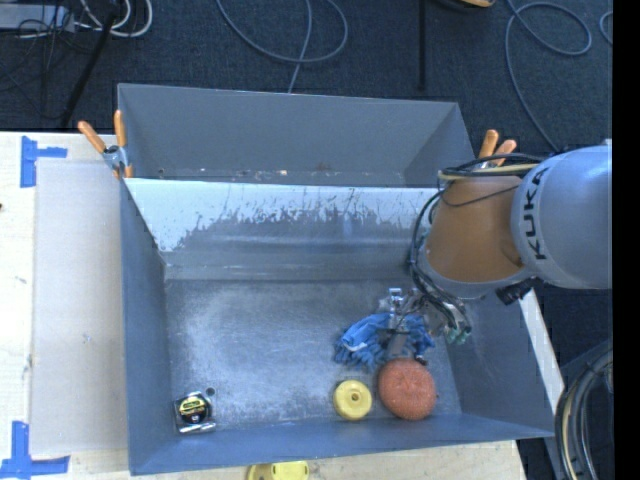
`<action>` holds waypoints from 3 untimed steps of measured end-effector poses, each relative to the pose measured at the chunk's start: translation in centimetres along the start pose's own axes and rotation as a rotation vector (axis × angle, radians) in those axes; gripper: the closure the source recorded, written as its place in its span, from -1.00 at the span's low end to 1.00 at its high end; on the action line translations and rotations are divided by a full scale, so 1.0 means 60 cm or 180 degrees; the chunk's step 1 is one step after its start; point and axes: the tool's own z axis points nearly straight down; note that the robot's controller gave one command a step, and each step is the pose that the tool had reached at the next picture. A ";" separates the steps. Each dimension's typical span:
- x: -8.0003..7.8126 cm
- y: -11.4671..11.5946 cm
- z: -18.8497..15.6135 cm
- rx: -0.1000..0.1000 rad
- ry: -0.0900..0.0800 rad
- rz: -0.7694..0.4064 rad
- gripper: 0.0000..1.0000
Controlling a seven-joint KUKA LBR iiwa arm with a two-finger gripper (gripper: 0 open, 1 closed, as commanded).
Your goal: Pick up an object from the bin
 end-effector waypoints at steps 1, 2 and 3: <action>0.001 0.000 -0.005 0.0000 0.0003 0.0000 1.00; 0.004 0.001 -0.022 -0.0002 0.0022 0.0000 1.00; 0.004 0.001 -0.054 -0.0002 0.0023 0.0000 1.00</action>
Offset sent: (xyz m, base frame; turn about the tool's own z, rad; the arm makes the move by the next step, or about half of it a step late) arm 0.0000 0.0000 0.0656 0.0000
